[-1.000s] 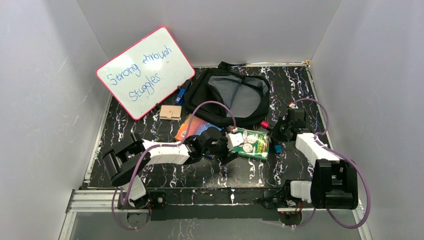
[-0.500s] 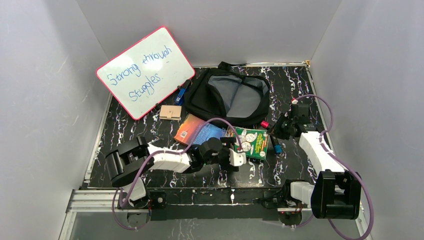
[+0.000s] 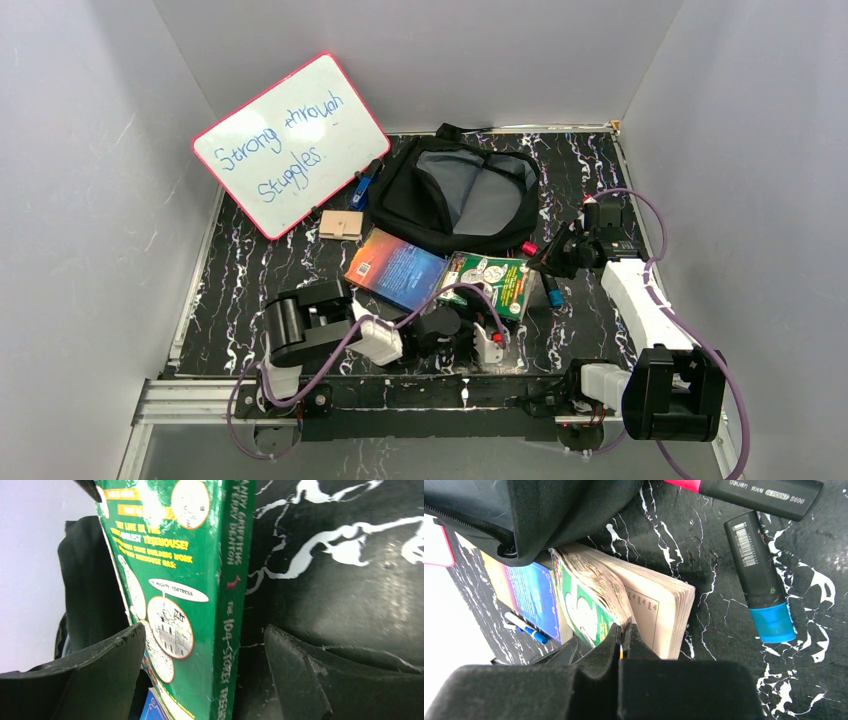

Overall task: Pack the student bag
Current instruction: Pick up the book from the center of the board.

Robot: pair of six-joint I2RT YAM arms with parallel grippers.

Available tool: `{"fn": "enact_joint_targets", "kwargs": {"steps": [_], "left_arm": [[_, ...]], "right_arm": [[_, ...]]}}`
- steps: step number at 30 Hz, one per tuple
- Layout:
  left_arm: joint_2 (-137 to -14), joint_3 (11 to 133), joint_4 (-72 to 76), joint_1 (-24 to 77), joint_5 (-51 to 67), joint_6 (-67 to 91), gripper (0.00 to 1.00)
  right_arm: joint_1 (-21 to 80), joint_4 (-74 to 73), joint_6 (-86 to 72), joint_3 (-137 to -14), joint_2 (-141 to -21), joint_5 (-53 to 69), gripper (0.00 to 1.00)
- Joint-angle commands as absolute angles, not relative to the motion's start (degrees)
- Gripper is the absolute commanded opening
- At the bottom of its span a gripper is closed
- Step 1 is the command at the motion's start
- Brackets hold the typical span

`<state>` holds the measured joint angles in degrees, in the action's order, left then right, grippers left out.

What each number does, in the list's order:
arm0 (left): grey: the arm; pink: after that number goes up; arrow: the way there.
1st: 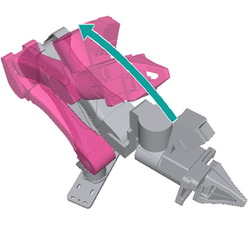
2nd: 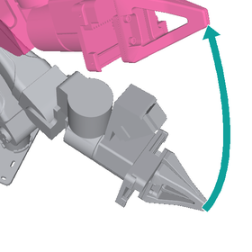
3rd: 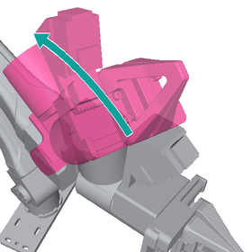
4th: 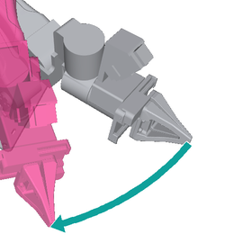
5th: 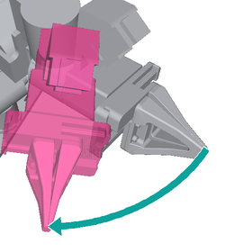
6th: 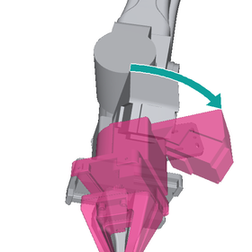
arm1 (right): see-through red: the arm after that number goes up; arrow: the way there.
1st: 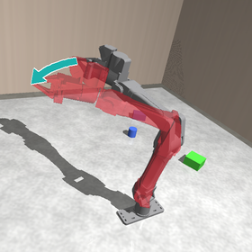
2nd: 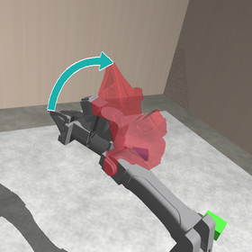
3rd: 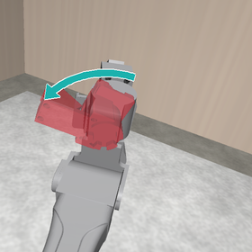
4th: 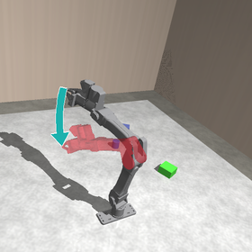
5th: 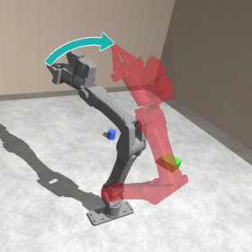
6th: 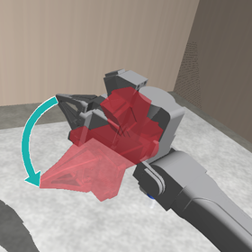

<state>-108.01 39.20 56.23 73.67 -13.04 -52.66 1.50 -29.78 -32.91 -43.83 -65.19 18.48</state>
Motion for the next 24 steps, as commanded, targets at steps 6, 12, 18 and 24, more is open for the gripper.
{"fn": "enact_joint_targets", "kwargs": {"steps": [6, 12, 18, 24], "left_arm": [[-119.7, 42.1, 80.6, 76.3, -27.3, -62.2, 0.77], [-123.4, 42.1, 88.8, 76.7, -30.0, -64.0, 0.56], [-124.1, 41.6, 92.4, 77.1, -31.3, -62.5, 0.29], [-126.2, 42.6, 96.4, 77.8, -33.7, -63.0, 0.1]], "right_arm": [[1.6, -30.3, -34.8, -46.9, -63.5, 23.7, 0.0], [1.6, -30.9, -34.4, -46.9, -63.6, 23.4, 0.0], [1.6, -31.4, -34.1, -46.5, -62.4, 21.8, 0.0], [1.6, -34.0, -33.3, -46.5, -59.4, 18.0, 0.34]]}}
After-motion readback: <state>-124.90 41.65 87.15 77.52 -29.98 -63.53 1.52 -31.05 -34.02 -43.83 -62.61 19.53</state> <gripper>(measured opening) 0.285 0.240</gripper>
